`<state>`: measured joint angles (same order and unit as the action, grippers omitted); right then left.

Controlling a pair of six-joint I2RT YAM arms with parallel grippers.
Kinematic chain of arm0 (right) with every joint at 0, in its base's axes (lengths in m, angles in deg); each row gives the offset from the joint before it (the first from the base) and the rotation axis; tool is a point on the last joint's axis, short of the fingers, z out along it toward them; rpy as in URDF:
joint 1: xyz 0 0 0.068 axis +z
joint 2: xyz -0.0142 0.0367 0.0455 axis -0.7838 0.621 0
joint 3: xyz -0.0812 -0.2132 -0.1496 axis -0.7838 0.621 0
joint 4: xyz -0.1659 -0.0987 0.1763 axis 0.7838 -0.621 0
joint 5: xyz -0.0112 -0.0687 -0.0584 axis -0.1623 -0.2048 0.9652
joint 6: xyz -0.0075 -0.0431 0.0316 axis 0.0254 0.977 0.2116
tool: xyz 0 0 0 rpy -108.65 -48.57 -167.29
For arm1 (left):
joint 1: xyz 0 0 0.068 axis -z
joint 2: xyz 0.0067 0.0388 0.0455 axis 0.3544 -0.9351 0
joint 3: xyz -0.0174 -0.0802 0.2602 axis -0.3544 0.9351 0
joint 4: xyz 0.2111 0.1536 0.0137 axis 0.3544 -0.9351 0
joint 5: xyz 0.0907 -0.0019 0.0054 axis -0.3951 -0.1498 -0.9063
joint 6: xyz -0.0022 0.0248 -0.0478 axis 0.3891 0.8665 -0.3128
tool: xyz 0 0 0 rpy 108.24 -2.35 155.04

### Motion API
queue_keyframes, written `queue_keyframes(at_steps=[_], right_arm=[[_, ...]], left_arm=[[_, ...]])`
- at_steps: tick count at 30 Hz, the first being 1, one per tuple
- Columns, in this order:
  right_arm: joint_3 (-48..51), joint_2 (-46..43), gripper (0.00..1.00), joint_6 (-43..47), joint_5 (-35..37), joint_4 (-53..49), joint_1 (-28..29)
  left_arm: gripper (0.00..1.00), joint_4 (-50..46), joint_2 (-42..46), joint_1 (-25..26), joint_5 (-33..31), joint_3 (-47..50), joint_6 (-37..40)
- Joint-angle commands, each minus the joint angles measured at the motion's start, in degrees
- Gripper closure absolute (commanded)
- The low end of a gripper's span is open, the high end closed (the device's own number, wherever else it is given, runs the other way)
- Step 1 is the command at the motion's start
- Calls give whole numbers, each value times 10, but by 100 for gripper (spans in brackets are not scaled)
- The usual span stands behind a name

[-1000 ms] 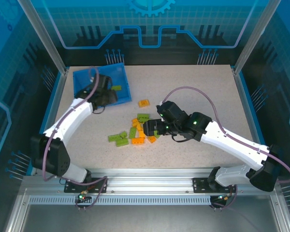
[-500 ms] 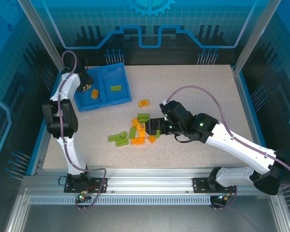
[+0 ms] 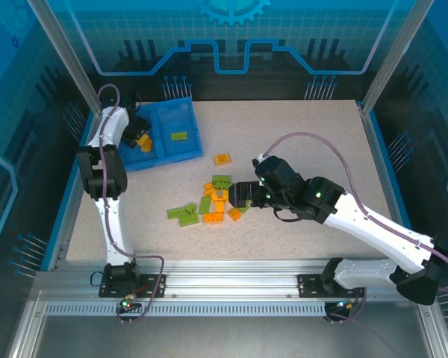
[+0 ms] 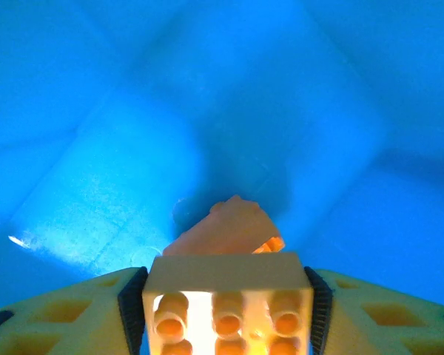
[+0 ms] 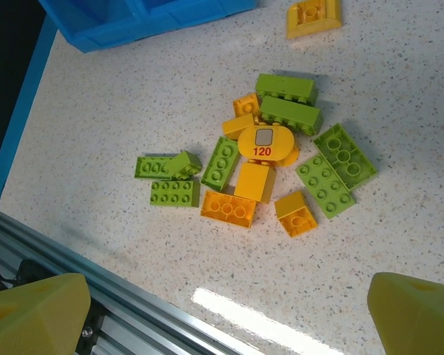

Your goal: Sort the legos into containers by color

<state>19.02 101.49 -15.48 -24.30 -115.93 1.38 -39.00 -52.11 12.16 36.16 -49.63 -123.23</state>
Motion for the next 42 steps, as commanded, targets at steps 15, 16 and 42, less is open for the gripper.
queue_keyframes(at_steps=[15, 16, 42], right_arm=[[3, 2, 1, -2, 25, -3, 5], [2, 6, 1, 1, 26, -2, 4], [-42, 294, 14, 322, -51, 93, -147]], left_arm=[[32, 98, 305, 3, 85, 202, -28], [32, 105, 343, 9, 84, 225, -22], [1, 130, 777, 235, 258, 594, 500]])
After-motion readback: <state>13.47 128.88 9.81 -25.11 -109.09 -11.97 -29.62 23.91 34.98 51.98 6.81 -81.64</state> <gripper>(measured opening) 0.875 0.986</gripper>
